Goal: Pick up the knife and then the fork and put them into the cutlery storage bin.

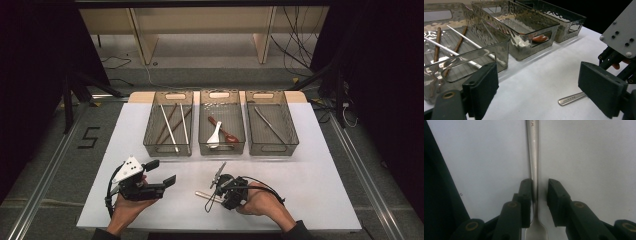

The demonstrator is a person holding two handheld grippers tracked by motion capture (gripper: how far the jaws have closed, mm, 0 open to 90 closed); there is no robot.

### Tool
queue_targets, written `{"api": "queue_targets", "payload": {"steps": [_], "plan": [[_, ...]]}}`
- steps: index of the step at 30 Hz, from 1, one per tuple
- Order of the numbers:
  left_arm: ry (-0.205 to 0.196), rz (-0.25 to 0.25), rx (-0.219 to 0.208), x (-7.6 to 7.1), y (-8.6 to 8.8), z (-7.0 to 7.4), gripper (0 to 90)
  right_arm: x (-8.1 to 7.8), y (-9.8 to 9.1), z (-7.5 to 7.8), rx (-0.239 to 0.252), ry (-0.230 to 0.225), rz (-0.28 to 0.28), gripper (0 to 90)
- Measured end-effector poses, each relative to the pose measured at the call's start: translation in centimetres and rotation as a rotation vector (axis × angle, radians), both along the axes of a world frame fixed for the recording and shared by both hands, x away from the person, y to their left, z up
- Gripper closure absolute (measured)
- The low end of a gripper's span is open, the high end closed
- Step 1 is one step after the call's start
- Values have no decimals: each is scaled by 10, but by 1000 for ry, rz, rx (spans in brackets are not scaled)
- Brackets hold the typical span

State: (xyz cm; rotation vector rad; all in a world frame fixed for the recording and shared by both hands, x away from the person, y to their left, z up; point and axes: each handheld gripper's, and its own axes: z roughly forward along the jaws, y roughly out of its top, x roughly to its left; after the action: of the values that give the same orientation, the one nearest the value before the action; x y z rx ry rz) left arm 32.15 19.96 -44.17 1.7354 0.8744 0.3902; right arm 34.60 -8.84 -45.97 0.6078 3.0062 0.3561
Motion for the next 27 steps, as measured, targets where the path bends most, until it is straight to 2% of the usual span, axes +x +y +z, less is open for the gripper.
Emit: {"api": "queue_targets", "payload": {"steps": [4,16,24,27], "plan": [[1,-1,3,0,0,0,160,-1,2,1,-21,-1,11,760],[1,0,1,0,0,0,160,0,4,0,-29,18,1,831],[1,-2,4,0,0,0,160,-1,6,1,-38,18,-13,843],[0,-2,3,0,0,0,160,0,5,1,-38,14,5,844]]}}
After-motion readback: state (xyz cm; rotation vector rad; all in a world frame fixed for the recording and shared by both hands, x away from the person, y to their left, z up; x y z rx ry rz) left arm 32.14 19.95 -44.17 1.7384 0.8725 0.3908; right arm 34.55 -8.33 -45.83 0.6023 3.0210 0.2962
